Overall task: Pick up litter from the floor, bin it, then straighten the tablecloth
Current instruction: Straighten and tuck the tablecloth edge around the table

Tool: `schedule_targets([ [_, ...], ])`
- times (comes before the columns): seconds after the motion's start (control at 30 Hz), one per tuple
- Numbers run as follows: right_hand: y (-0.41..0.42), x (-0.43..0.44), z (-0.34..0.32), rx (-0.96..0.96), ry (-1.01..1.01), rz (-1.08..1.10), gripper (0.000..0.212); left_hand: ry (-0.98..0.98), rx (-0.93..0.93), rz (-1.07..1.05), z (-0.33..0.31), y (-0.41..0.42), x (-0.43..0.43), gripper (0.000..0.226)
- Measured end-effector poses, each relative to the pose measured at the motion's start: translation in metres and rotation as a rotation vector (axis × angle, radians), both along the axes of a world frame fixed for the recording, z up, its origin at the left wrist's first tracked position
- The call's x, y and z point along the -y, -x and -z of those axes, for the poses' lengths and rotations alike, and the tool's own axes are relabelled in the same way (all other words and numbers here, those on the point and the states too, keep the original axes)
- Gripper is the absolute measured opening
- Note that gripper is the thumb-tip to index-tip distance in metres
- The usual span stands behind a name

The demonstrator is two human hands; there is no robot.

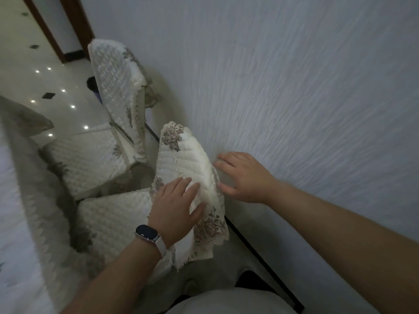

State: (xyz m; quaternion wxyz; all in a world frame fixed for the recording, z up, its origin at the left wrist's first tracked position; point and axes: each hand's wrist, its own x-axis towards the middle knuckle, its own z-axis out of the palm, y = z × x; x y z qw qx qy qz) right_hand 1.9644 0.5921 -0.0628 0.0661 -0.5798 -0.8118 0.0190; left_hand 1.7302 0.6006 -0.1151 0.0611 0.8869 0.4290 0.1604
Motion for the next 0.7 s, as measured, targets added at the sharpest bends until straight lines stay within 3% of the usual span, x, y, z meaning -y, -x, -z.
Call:
schedule_targets([
  [0.43,-0.024,-0.114,0.030,-0.067,0.025,-0.491,0.059,0.116,-0.040,-0.389,0.003,-0.050,0.002,0.052],
  [0.7,-0.031,-0.146,0.052,-0.077,-0.016,-0.795,0.066,0.074,-0.008,-0.642,-0.001,-0.094,0.020,0.050],
])
